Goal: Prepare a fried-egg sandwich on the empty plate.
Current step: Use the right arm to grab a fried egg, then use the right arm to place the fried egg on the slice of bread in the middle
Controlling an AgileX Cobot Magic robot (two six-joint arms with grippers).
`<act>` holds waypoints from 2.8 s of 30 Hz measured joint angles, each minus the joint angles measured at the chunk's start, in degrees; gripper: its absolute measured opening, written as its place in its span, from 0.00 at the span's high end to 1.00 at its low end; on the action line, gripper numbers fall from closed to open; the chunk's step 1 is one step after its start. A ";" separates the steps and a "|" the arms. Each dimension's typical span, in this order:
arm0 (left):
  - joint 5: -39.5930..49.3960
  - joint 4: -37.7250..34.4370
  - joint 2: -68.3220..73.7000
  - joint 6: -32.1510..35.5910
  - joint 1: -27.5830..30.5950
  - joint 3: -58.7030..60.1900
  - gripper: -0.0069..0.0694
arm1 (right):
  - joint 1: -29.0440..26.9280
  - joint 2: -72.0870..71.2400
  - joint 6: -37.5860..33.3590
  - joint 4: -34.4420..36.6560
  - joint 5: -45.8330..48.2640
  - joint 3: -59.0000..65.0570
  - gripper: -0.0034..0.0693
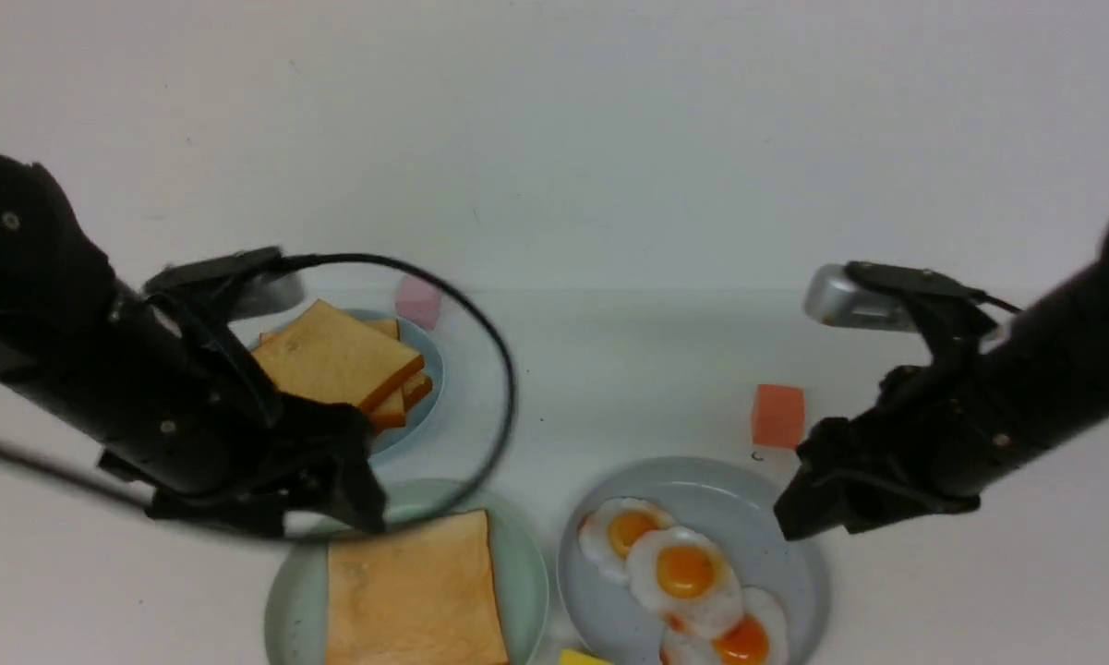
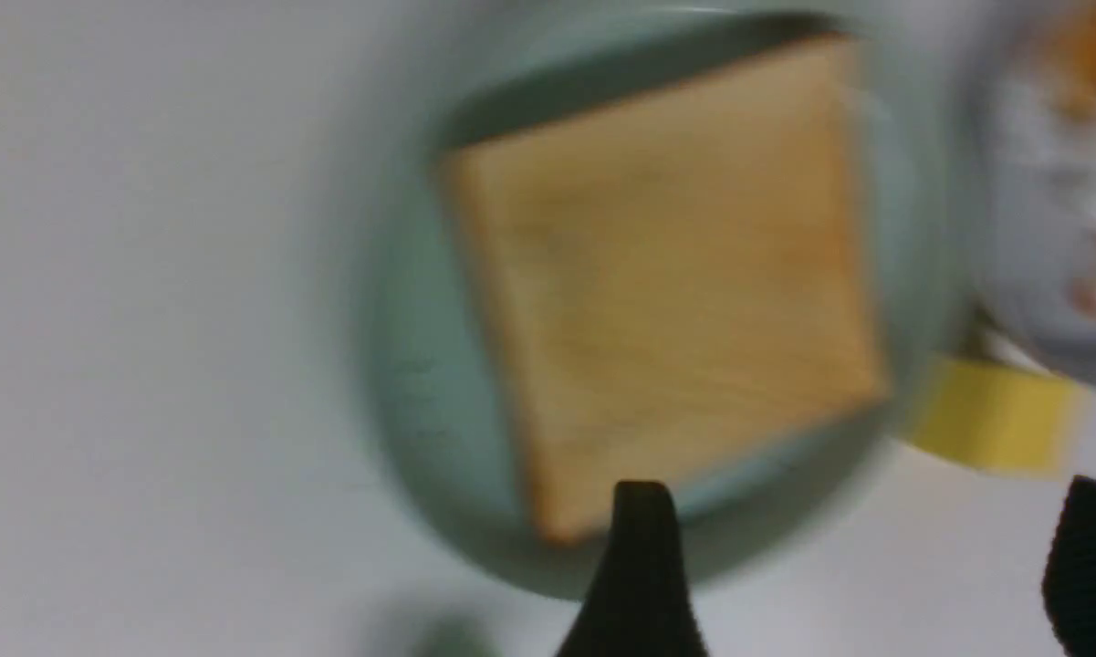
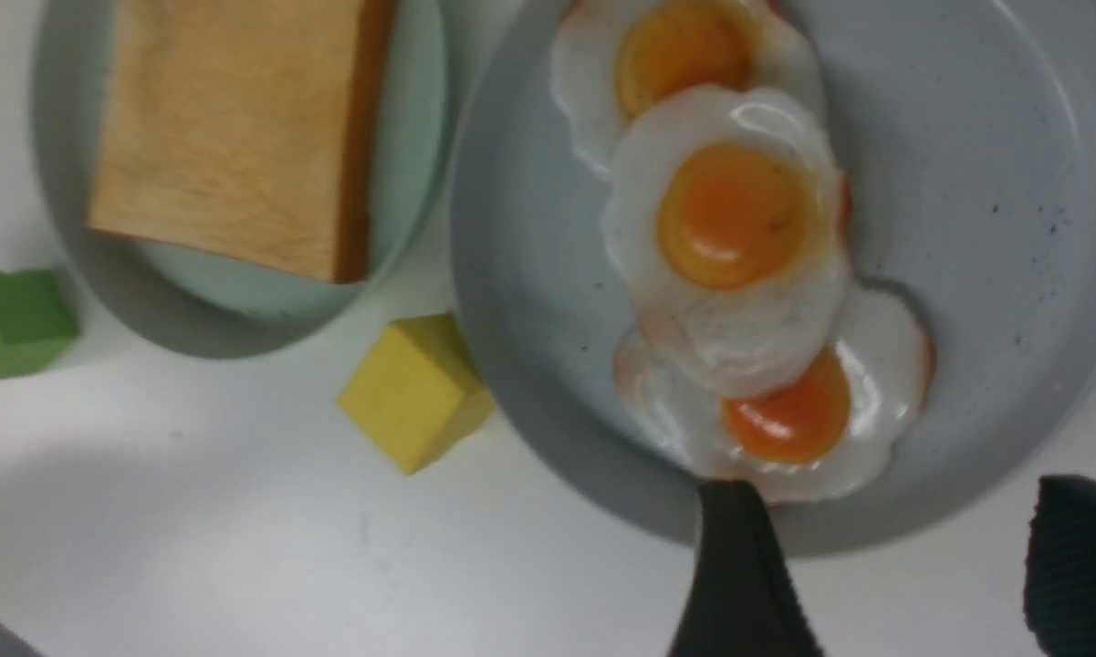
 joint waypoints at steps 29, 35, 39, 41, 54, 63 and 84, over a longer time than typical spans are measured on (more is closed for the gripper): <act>-3.55 5.31 -10.14 -3.28 -19.48 0.19 0.93 | -5.07 25.26 -16.70 16.73 0.32 -9.15 0.43; -3.55 5.31 -10.14 -3.28 -19.52 0.19 0.93 | -5.07 25.26 -18.93 19.59 0.70 -9.15 0.49; -3.55 5.33 -10.14 -3.28 -19.52 0.19 0.93 | -5.07 25.26 -19.24 20.14 0.83 -9.15 0.54; -3.55 5.33 -10.14 -3.28 -19.52 0.19 0.93 | -5.07 25.74 -19.24 20.33 1.28 -9.15 0.56; -2.87 6.27 -10.14 -3.41 -19.52 0.19 0.93 | -5.20 28.65 -20.01 21.67 4.12 -9.42 0.67; 1.43 21.35 -14.80 -15.95 -19.52 0.19 0.93 | -8.54 28.05 -20.93 22.31 7.99 -10.11 0.88; 5.10 29.18 -43.62 -34.04 -19.52 17.13 0.92 | 18.87 31.15 -16.54 17.86 1.38 -32.56 0.88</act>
